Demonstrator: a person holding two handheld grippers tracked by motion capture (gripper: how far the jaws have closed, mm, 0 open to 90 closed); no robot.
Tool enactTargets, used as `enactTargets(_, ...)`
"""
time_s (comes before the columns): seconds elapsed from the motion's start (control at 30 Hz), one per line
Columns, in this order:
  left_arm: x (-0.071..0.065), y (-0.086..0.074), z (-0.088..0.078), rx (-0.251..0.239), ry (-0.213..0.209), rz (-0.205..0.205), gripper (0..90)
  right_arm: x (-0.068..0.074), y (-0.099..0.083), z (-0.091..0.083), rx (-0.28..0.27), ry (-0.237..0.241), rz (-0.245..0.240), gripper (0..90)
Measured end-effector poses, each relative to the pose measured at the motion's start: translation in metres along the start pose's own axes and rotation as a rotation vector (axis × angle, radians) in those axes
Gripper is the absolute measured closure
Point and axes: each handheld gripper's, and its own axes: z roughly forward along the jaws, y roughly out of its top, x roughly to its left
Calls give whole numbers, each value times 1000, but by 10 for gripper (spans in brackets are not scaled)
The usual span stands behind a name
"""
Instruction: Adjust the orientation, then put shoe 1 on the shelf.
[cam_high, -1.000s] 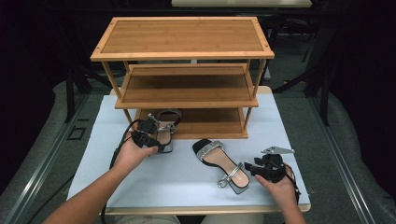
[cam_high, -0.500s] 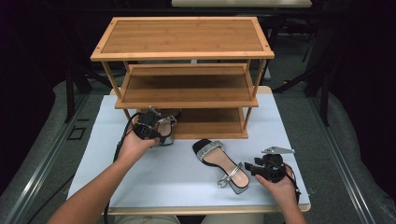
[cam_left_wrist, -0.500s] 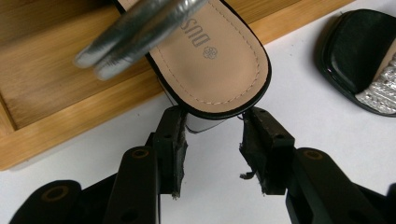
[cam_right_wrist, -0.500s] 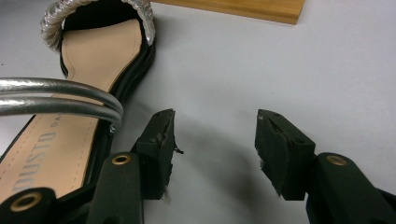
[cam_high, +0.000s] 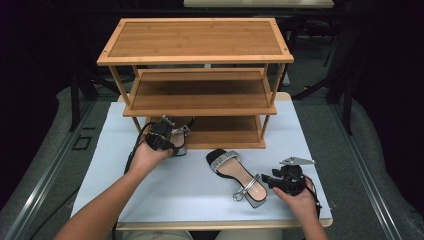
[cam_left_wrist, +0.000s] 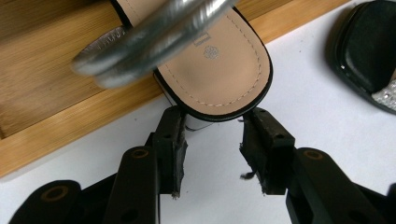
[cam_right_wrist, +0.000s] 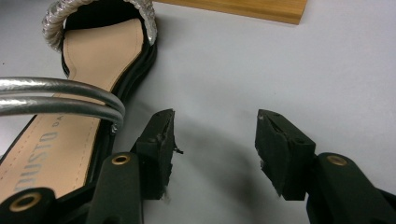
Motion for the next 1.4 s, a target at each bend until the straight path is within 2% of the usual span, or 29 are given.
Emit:
enactTargets(0.07, 2, -1, 0, -4, -8, 4, 583, 0, 0, 0, -2, 2, 0, 473)
enactTargets(0.17, 2, -4, -2, -9, 8, 24, 579, 0, 0, -1, 2, -1, -1, 473)
enactTargets(0.2, 3, -5, -4, -14, 12, 19, 578, 0, 0, -1, -2, -1, 1, 473)
enactTargets(0.27, 6, -8, -6, -25, -21, 9, 574, 0, 0, -1, -1, 2, -1, 472)
enactTargets(0.3, 7, -11, -8, -27, -36, -23, 569, 0, 0, -1, -5, -7, -1, 471)
enactTargets(0.37, 10, -16, -10, -22, -56, -17, 542, 1, 2, -1, 6, 4, -8, 468)
enactTargets(0.47, 13, -26, -15, -28, -59, 4, 530, 4, 4, -2, 8, 1, -15, 465)
enactTargets(0.5, 14, -31, -17, -49, -63, 2, 530, 4, 4, -2, 8, 10, -22, 464)
enactTargets(0.53, 15, -34, -18, -51, -64, 7, 526, 6, 5, -2, 6, 2, -24, 463)
enactTargets(0.57, 15, -38, -19, -41, -78, 9, 518, 7, 7, -3, 13, 8, -26, 461)
enactTargets(0.6, 17, -42, -19, -27, -90, 29, 503, 8, 8, -4, 18, -4, -30, 458)
enactTargets(0.63, 16, -46, -20, -18, -95, 34, 490, 7, 10, -4, 22, 12, -33, 456)
enactTargets(0.7, 16, -52, -22, -37, -82, 46, 489, 8, 14, -5, 30, 8, -27, 454)
enactTargets(0.77, 15, -60, -25, -38, -88, 65, 489, 11, 19, -7, 20, 10, -29, 454)
enactTargets(0.83, 15, -65, -28, -57, -87, 65, 490, 15, 25, -10, 28, 4, -48, 454)
enactTargets(0.9, 15, -70, -32, -69, -86, 70, 509, 20, 31, -13, 35, -27, -66, 455)
enactTargets(0.93, 15, -73, -33, -79, -87, 72, 516, 22, 34, -15, 34, 1, -72, 455)
enactTargets(0.97, 16, -76, -34, -87, -87, 68, 522, 26, 37, -17, 41, -51, -83, 455)
enactTargets(1.0, 16, -77, -34, -83, -87, 71, 529, 27, 40, -18, 44, 3, -89, 454)
enactTargets(1.03, 16, -79, -34, -72, -81, 77, 528, 29, 43, -19, 49, -18, -92, 453)
enactTargets(1.07, 17, -81, -35, -78, -83, 79, 528, 31, 46, -19, 52, -18, -98, 452)
enactTargets(1.13, 19, -83, -36, -107, -89, 71, 524, 34, 52, -20, 76, -6, -97, 445)
enactTargets(1.23, 24, -86, -37, -113, -107, 51, 494, 38, 60, -18, 113, 0, -106, 432)
enactTargets(1.27, 25, -87, -38, -116, -98, 49, 485, 38, 63, -17, 123, 8, -102, 431)
enactTargets(1.3, 26, -88, -38, -115, -93, 50, 470, 40, 65, -16, 125, -33, -104, 426)
enactTargets(1.33, 28, -89, -39, -100, -85, 57, 455, 40, 67, -15, 127, 1, -97, 427)
enactTargets(1.4, 30, -91, -40, -75, -91, 54, 419, 43, 72, -14, 130, 11, -105, 428)
